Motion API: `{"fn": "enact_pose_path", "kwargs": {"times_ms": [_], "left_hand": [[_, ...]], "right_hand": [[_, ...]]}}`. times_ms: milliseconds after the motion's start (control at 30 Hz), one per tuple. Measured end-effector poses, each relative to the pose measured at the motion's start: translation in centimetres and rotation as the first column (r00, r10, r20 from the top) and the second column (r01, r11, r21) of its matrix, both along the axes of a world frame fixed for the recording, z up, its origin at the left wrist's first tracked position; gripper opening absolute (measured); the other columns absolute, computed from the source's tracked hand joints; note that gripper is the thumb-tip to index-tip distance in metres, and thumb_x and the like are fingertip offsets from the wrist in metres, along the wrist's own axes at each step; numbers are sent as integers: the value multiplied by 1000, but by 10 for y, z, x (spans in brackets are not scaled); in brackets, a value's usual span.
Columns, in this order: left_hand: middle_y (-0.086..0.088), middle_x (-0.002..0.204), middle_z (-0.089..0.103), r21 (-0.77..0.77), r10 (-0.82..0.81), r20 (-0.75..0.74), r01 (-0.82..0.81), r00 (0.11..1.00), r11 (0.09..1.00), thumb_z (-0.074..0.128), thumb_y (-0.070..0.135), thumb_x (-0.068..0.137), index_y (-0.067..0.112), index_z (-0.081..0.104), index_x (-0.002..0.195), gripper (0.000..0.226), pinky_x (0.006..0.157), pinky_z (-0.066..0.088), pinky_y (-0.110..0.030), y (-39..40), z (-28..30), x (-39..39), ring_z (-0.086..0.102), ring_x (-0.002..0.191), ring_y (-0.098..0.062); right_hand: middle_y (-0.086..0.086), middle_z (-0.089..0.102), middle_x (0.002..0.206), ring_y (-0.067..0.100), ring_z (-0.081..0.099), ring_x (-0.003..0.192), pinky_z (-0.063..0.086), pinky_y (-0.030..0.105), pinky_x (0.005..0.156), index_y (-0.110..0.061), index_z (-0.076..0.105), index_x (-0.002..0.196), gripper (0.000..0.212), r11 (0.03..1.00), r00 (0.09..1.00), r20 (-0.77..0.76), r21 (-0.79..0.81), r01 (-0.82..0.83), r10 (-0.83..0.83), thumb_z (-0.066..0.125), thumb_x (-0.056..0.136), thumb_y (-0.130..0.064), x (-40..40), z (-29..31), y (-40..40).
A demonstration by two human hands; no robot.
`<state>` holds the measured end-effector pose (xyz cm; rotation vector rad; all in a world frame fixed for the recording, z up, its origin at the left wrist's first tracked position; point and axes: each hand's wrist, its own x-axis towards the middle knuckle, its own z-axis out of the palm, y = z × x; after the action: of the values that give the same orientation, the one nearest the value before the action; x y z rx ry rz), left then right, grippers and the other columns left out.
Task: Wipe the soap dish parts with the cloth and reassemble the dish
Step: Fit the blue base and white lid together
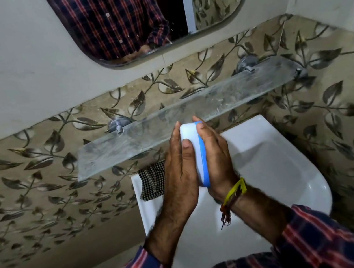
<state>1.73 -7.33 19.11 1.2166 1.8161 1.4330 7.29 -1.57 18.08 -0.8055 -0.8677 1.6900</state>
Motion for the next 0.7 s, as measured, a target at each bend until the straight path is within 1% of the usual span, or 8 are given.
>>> {"fn": "enact_pose_path", "kwargs": {"times_ms": [67, 133, 233, 267, 367, 467, 567, 700], "left_hand": [[27, 150, 34, -31, -49, -44, 48, 998, 998, 25, 58, 97, 44, 27, 150, 55, 121, 28, -28, -1, 4, -6, 30, 137, 17], [31, 153, 31, -52, -132, -79, 128, 988, 990, 23, 58, 98, 41, 25, 154, 58, 120, 30, -28, -1, 11, -13, 29, 138, 17], [45, 139, 35, -31, -172, -116, 169, 978, 985, 28, 63, 95, 40, 17, 157, 66, 102, 38, -7, -4, 22, -20, 37, 124, 27], [38, 133, 47, -27, -153, -93, 151, 984, 988, 36, 69, 89, 42, 19, 156, 74, 93, 45, -8, -5, 25, -20, 49, 116, 22], [6, 108, 68, -80, -89, -32, 87, 996, 993, 67, 71, 63, 40, 27, 147, 98, 73, 62, -35, -7, 29, -23, 72, 88, -8], [-1, 102, 70, -65, -22, -63, 18, 998, 998, 85, 59, 53, 37, 29, 140, 105, 78, 62, -40, -1, 34, -33, 73, 83, -10], [1, 107, 68, -22, 2, -67, -3, 998, 1000, 94, 46, 51, 34, 27, 143, 115, 80, 60, -30, 9, 41, -52, 71, 87, -1], [2, 108, 64, 58, -17, -192, 29, 981, 998, 99, 25, 51, 30, 24, 145, 121, 77, 53, -12, 27, 50, -77, 67, 91, 3]], "right_hand": [[7, 69, 121, 18, 68, 104, 56, 31, 84, -20, 62, 126, 41, 1000, 1000, -3, -2, -20, 20, 65, 88, -35, 1, 0, 1], [8, 71, 113, 22, 69, 100, 58, 42, 87, -18, 61, 124, 51, 999, 999, -11, 18, -36, 36, 73, 79, -38, 3, 3, 3], [1, 72, 102, 20, 68, 94, 55, 49, 90, -13, 60, 122, 52, 999, 998, -59, 47, 5, -2, 75, 77, -35, 7, 14, 8], [-1, 72, 100, 19, 67, 93, 55, 50, 91, -12, 60, 121, 52, 998, 997, -72, 51, 31, -27, 74, 78, -35, 8, 18, 11], [0, 70, 102, 19, 66, 97, 54, 53, 93, -11, 59, 120, 60, 994, 995, -67, 80, 75, -70, 74, 74, -46, 9, 25, 21], [2, 69, 104, 17, 65, 96, 57, 46, 90, -10, 59, 119, 61, 990, 999, -25, 132, 46, -43, 78, 74, -48, 12, 29, 30], [2, 69, 107, 8, 67, 94, 58, 27, 81, -13, 61, 117, 51, 956, 991, 131, 285, -72, 35, 82, 77, -35, 25, 32, 49], [2, 68, 119, 14, 63, 112, 52, 29, 97, -29, 62, 114, 56, 801, 850, 523, 536, -267, -67, 84, 65, -46, 46, 35, 84]]}}
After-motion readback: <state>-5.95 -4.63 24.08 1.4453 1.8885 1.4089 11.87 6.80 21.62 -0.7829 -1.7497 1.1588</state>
